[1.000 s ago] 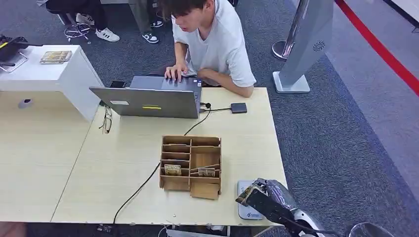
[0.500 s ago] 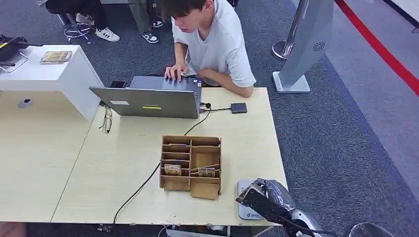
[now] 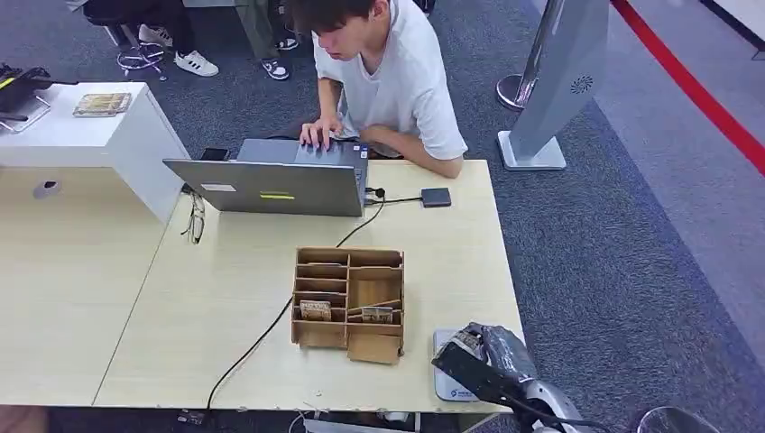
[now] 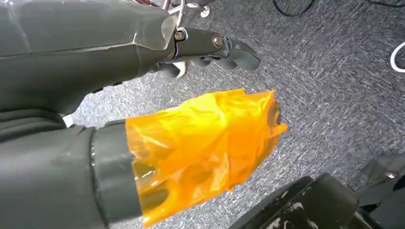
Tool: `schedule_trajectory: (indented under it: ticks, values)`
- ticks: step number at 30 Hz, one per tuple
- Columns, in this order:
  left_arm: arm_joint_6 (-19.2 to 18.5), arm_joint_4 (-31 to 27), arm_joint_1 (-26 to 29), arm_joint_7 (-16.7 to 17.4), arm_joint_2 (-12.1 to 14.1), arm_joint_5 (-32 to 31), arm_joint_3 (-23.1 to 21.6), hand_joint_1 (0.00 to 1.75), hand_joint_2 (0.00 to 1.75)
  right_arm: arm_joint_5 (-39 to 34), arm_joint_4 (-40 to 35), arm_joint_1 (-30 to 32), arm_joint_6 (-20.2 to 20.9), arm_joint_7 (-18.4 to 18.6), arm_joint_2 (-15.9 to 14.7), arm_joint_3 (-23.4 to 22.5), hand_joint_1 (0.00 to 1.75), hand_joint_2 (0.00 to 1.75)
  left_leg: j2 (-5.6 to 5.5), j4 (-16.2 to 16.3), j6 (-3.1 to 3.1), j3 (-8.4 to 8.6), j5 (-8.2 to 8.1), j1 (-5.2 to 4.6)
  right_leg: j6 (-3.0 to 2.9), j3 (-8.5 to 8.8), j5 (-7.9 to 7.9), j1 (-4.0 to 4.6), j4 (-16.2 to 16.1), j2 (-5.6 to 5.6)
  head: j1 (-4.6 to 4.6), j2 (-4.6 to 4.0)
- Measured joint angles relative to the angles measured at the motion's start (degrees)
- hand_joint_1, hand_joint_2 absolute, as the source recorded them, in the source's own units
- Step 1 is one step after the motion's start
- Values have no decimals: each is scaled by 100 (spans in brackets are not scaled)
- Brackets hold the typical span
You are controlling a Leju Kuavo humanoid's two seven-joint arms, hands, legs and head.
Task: Pass the card to the sensor for recognition and then transmit it.
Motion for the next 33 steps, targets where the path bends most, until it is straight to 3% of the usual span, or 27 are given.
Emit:
schedule_trajectory:
  ticks: [13, 33]
  values:
    - [-33, -271, 91, 207, 39, -98, 0, 0, 0, 957, 242, -92, -221, 345, 201, -4, 175, 175, 0, 0, 0, 0, 0, 0, 0, 0, 0, 0, 0, 0, 0, 0]
    - [-179, -612, 189, 417, 79, -372, 26, 0, 0, 1917, 636, -227, -330, 538, 439, -179, 175, 175, 0, 0, 0, 2, 0, 0, 0, 1, 0, 0, 0, 0, -2, 0]
